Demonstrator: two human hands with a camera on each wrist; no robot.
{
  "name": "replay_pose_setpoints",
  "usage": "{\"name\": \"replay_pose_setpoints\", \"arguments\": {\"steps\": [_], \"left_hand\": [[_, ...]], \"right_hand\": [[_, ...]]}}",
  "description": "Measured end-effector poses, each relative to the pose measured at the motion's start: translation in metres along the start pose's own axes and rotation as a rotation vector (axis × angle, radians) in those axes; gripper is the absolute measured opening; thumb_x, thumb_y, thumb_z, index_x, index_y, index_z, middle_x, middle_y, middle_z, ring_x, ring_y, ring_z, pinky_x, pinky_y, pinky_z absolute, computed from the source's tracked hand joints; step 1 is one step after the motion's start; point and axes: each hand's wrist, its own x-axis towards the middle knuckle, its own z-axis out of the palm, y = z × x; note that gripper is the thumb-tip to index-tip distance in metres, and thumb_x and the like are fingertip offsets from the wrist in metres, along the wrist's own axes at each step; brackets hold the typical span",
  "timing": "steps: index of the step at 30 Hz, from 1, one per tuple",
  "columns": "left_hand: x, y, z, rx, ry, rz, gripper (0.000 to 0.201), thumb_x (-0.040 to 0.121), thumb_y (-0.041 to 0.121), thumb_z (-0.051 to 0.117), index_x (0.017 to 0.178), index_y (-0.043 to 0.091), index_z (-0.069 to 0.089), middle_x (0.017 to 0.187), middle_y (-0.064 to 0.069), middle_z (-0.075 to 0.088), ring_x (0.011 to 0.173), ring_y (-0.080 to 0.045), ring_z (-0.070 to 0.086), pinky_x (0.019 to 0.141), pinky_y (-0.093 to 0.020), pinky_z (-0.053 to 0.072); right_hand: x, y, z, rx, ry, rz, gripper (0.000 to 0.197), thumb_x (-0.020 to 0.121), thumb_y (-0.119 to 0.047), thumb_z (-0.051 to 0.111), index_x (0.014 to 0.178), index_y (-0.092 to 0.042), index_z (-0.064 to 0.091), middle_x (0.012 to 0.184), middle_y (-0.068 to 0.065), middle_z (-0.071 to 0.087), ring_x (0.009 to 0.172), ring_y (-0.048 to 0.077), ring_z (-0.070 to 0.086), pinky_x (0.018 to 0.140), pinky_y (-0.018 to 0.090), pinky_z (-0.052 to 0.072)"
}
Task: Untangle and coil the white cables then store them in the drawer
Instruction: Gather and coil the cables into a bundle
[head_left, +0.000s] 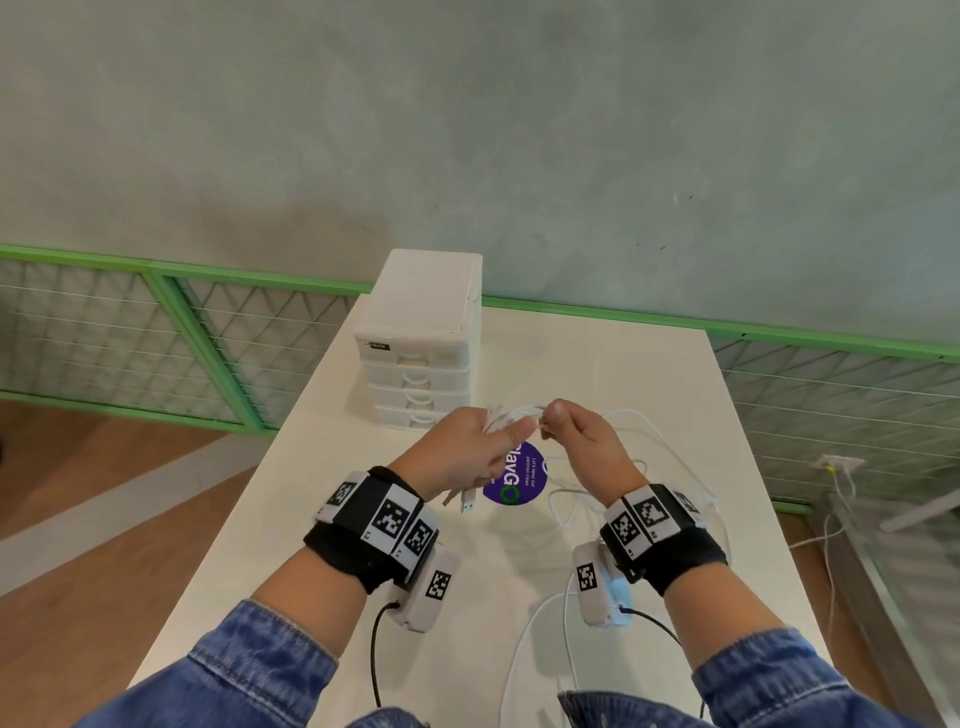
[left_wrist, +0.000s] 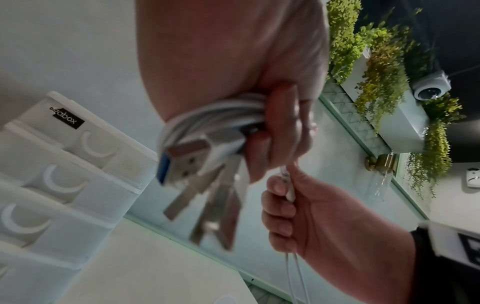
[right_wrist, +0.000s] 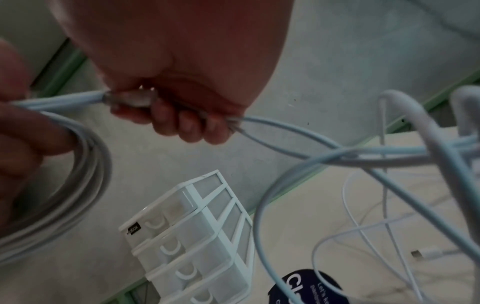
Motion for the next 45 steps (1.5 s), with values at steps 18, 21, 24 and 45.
{"name": "replay_pose_setpoints", "arguments": {"steps": [18,21,24,45], "left_hand": [[-0.005,0.016,0.017,0.002,-0.207,-0.044,0.061,0.091,0.065,0.028,0.061,0.014,0.045,0.041,0.002,0.034,0.034,-0.012,0.028,0.039,-0.019,0.026],[-0.001,0.015,0.018,-0.052,-0.199,-0.084,0.068,0.091,0.068,0.015,0.066,0.013,0.049,0.040,0.002,0.033,0.032,-0.013,0.027,0.040,-0.021,0.023],[0.000,0.015,0.017,-0.060,-0.227,-0.101,0.056,0.097,0.054,0.026,0.063,0.013,0.045,0.038,0.002,0.031,0.031,-0.012,0.024,0.040,-0.021,0.021],[0.026,0.008,-0.013,-1.054,-0.146,0.129,0.053,0.097,0.053,0.020,0.067,0.015,0.041,0.039,0.006,0.032,0.031,-0.007,0.026,0.041,-0.022,0.028]], "right_hand": [[0.008,0.011,-0.006,-0.021,0.198,0.124,0.070,0.087,-0.064,0.034,0.030,-0.022,0.038,0.032,-0.011,0.035,0.042,0.010,0.031,0.055,0.029,0.027],[0.011,0.016,-0.004,-0.035,0.183,0.132,0.069,0.093,-0.052,0.033,0.030,-0.026,0.045,0.031,-0.013,0.040,0.041,0.005,0.034,0.055,0.027,0.028],[0.014,0.015,-0.004,-0.029,0.191,0.124,0.070,0.091,-0.057,0.033,0.032,-0.023,0.041,0.032,-0.011,0.036,0.044,0.012,0.031,0.056,0.031,0.027],[-0.009,0.032,0.053,-0.046,0.121,0.208,0.057,0.097,-0.045,0.030,0.047,-0.023,0.047,0.042,-0.007,0.045,0.046,0.009,0.040,0.056,0.032,0.034]]}}
